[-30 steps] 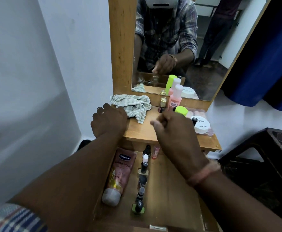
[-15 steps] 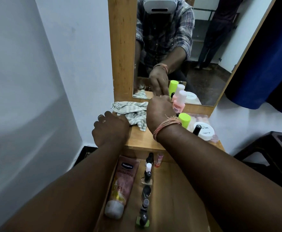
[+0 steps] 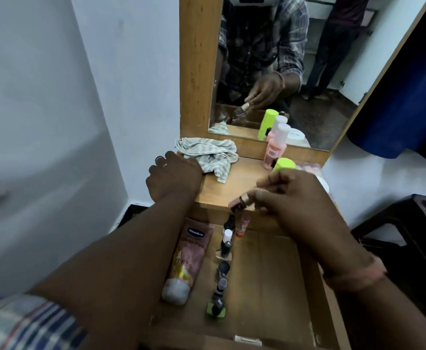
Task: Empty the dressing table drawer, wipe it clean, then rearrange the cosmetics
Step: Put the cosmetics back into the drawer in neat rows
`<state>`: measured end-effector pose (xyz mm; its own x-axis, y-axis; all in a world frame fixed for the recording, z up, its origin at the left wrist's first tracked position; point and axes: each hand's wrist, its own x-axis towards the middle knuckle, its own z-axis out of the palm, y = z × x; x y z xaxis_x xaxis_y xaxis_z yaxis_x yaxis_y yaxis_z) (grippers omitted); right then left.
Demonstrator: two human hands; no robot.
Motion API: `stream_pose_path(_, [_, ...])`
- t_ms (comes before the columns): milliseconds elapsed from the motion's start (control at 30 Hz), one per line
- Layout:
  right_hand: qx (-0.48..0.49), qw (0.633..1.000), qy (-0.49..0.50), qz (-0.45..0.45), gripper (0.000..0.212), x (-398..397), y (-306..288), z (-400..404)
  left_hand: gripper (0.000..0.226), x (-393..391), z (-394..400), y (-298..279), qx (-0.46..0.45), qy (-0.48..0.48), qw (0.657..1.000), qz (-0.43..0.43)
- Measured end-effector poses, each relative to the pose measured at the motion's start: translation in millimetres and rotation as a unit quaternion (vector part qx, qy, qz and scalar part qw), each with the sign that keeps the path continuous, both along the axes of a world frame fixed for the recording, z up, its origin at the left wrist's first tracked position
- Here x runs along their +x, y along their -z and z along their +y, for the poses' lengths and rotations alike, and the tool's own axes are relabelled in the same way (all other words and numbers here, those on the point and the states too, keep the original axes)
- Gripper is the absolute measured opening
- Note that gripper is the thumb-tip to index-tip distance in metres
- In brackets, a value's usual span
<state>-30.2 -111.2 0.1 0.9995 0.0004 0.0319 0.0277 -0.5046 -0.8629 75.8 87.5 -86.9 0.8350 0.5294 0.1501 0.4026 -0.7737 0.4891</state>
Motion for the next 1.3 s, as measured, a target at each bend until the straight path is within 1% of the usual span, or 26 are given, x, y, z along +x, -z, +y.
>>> stream_pose_path(67, [0.02,0.999,0.003,0.036,0.012,-19,15,-18,0.057,0,0,-2,-0.003,-0.004,1.0,0.005])
stream_pose_path(167, [0.015,0.997,0.016,0.073,0.012,-33,47,-30,0.054,-2,0,-2,-0.003,-0.006,1.0,0.003])
stream_pose_path(200, [-0.006,0.997,0.018,0.071,0.013,-34,58,-32,0.053,-2,-1,-2,-0.002,-0.005,1.0,0.0])
stream_pose_path(333, [-0.145,0.989,-0.018,0.035,0.018,-30,90,-23,0.055,-2,0,-3,-0.004,-0.007,1.0,0.004])
stream_pose_path(400, [-0.179,0.983,-0.039,0.01,0.021,-26,102,-17,0.055,-2,0,-5,-0.002,-0.009,1.0,0.006])
stream_pose_path(533, [-0.209,0.975,-0.066,-0.028,0.02,-20,116,-8,0.054,-1,0,-3,-0.001,-0.005,1.0,0.005])
stream_pose_path(633, [-0.217,0.973,-0.059,-0.041,0.025,-19,123,-7,0.055,-1,0,-3,0.005,-0.005,1.0,0.006])
stream_pose_path(700, [-0.215,0.975,-0.044,-0.021,0.032,-19,127,-8,0.054,-1,0,-3,0.006,-0.006,1.0,0.005])
stream_pose_path(767, [-0.213,0.976,-0.036,0.001,0.033,-19,131,-9,0.054,-1,0,-3,0.006,-0.009,1.0,0.005])
stream_pose_path(900, [-0.204,0.977,-0.042,0.036,0.02,-15,137,-12,0.054,0,0,-2,0.001,-0.009,1.0,0.004])
stream_pose_path(967, [-0.204,0.977,-0.04,0.04,0.015,-12,140,-12,0.054,0,0,-3,0.0,-0.008,1.0,0.003])
stream_pose_path(1133, [-0.206,0.977,-0.039,0.037,0.012,-7,143,-8,0.054,0,0,-2,0.002,-0.01,1.0,0.003])
stream_pose_path(1233, [-0.211,0.977,-0.033,0.031,0.03,-6,145,-6,0.054,0,0,-2,0.002,-0.013,1.0,0.002])
stream_pose_path(1300, [-0.212,0.976,-0.028,0.031,0.028,-5,146,-5,0.055,0,-1,-3,0.006,-0.013,1.0,0.003])
